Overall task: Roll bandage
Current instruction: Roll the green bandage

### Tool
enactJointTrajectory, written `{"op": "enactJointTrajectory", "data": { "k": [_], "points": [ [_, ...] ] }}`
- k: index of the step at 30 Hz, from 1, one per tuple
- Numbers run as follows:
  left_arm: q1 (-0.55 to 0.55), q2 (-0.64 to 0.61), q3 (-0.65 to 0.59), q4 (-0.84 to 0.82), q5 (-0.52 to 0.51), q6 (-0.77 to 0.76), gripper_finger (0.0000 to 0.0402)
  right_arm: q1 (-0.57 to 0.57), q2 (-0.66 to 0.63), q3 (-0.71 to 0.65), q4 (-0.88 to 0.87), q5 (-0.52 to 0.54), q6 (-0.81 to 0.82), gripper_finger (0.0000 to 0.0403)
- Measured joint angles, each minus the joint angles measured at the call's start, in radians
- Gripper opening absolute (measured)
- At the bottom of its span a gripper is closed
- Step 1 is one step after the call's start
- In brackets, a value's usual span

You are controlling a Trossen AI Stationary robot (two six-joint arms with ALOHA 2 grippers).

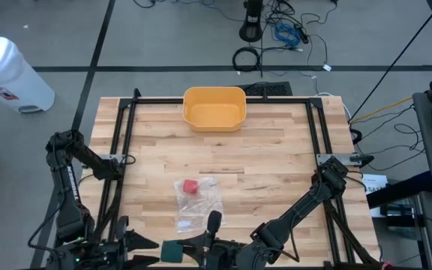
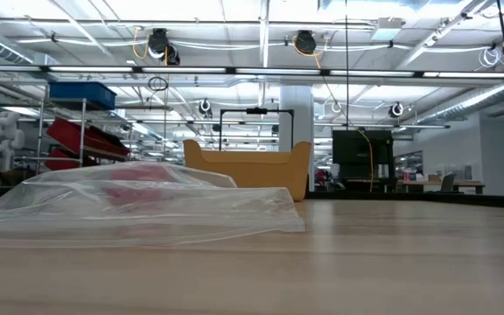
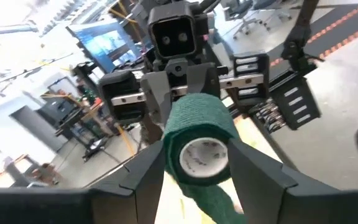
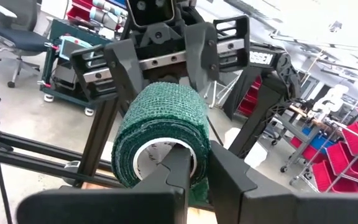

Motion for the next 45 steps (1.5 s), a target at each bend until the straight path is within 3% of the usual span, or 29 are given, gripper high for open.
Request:
{"op": "enactJointTrajectory", "data": {
  "k": [5,16,34,45],
  "points": [
    [-0.025,0.0,0.0,0.0,-0.099,0.0,0.0183,0.0,0.0,0.0,0.0,0.001,-0.006,0.0034],
    [-0.007,0.0,0.0,0.032,-0.096,0.0,0.0183,0.009,0.0,0.0,0.003,0.0,-0.068,0.0034],
    [0.056,0.001,0.0,0.057,0.111,0.0,0.0183,0.019,0.0,0.0,0.032,-0.003,-0.093,0.0034],
    [0.083,0.001,0.0,0.079,0.118,-0.048,0.0183,0.02,0.0,0.0,0.033,0.002,-0.103,0.0034]
  ]
}}
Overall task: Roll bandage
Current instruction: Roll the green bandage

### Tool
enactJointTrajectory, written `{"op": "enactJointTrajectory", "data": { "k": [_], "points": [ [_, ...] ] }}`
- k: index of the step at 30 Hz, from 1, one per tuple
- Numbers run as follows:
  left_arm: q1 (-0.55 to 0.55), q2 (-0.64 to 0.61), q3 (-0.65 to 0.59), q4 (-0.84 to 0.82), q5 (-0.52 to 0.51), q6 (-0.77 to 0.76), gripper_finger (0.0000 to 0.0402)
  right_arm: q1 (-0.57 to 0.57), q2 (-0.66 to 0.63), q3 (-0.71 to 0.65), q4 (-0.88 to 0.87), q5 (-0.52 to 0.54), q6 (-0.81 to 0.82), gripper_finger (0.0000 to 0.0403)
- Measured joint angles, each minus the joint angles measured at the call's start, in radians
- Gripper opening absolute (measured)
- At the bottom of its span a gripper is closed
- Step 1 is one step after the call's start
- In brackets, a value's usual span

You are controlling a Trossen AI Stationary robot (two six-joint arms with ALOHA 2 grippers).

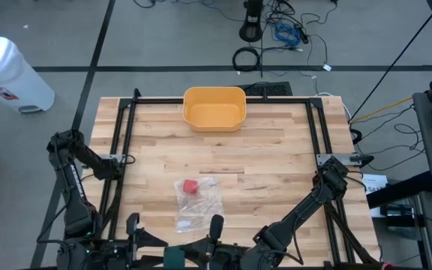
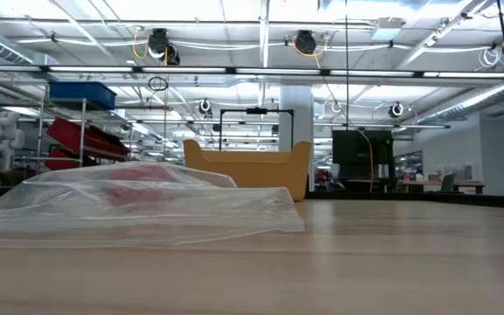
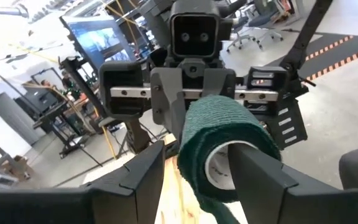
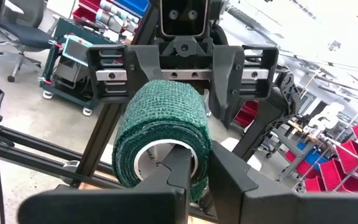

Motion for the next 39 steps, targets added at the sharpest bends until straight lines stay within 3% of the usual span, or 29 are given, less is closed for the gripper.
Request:
{"op": "enactJointTrajectory", "data": {
  "k": [32,39],
  "points": [
    [0.028,0.0,0.0,0.001,-0.057,-0.031,0.0181,0.004,0.0,0.0,0.035,0.066,-0.088,0.0034],
    [0.028,0.0,0.0,-0.001,-0.06,-0.032,0.0153,0.005,0.0,0.0,0.037,0.101,-0.095,0.0034]
  ]
}}
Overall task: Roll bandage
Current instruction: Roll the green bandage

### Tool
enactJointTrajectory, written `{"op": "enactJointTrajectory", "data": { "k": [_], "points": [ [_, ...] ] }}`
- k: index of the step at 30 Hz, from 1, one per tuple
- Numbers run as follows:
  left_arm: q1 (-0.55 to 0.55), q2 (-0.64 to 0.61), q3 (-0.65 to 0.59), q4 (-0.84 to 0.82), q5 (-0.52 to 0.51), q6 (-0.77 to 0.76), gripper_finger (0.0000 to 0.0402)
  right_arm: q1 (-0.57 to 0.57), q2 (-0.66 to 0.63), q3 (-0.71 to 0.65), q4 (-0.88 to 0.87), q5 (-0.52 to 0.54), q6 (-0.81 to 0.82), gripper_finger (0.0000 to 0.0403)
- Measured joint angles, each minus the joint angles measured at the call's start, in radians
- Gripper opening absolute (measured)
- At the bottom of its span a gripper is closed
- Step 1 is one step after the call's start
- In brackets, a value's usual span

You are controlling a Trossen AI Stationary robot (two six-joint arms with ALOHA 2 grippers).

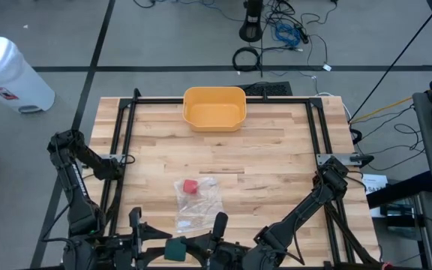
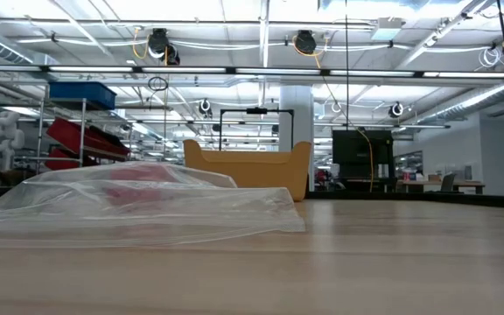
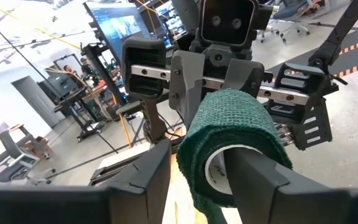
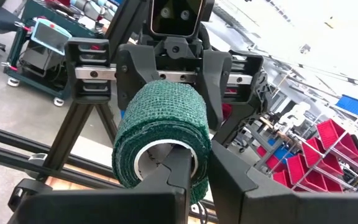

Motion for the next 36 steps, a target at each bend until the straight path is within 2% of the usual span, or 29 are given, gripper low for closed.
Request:
{"op": "enactJointTrajectory", "data": {
  "k": [13,25,36],
  "points": [
    [0.01,0.0,0.0,-0.003,-0.001,-0.025,0.014,0.0,0.0,0.0,0.0,0.004,-0.003,0.0034],
    [0.011,0.0,0.0,-0.008,-0.005,-0.024,0.0071,0.0,0.0,0.0,0.0,0.005,-0.008,0.0034],
    [0.01,0.0,0.0,-0.008,-0.005,-0.024,0.0067,0.0,0.0,0.0,0.0,0.004,-0.018,0.0034]
  ]
}}
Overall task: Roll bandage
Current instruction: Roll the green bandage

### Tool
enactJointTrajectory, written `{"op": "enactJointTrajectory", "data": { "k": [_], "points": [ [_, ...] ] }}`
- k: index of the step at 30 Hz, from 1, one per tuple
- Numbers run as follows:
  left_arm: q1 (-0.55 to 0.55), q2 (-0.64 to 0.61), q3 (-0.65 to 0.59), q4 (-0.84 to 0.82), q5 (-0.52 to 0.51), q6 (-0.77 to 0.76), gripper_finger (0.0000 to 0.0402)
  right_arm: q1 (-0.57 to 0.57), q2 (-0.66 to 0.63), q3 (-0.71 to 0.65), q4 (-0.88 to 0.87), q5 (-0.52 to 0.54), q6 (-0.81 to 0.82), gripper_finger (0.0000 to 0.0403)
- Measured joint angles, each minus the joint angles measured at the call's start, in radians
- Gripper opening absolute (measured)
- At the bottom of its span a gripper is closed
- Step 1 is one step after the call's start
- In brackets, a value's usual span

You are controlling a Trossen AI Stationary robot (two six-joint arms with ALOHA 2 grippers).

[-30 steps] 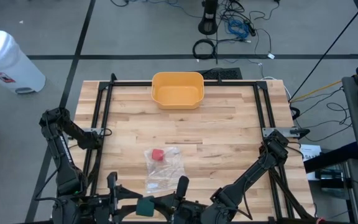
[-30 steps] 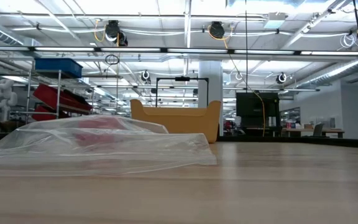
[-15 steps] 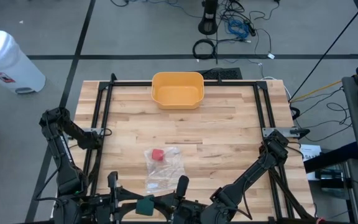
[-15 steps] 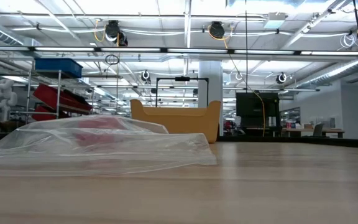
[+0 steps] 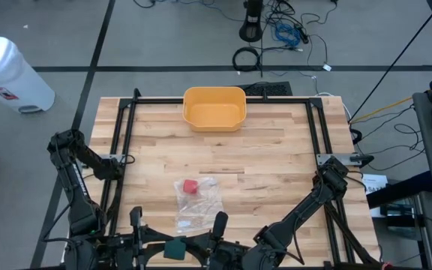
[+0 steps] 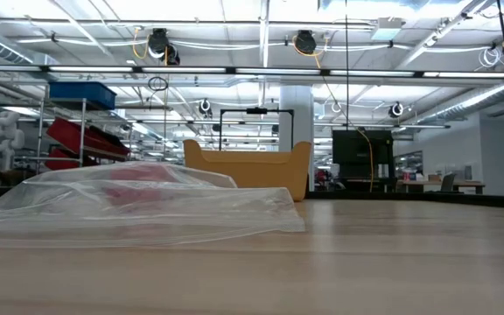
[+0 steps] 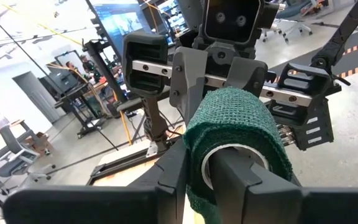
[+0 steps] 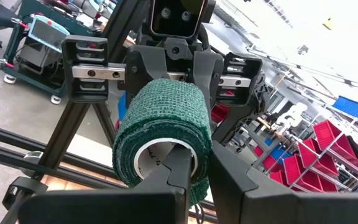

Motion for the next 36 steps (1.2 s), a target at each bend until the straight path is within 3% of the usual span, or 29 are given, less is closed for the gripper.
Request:
{"op": "enactJointTrajectory", "data": {
  "k": [36],
  "points": [
    [0.0,0.0,0.0,-0.018,0.001,-0.002,0.0067,0.0,0.0,0.0,-0.002,0.0,-0.002,0.0034]
  ]
}}
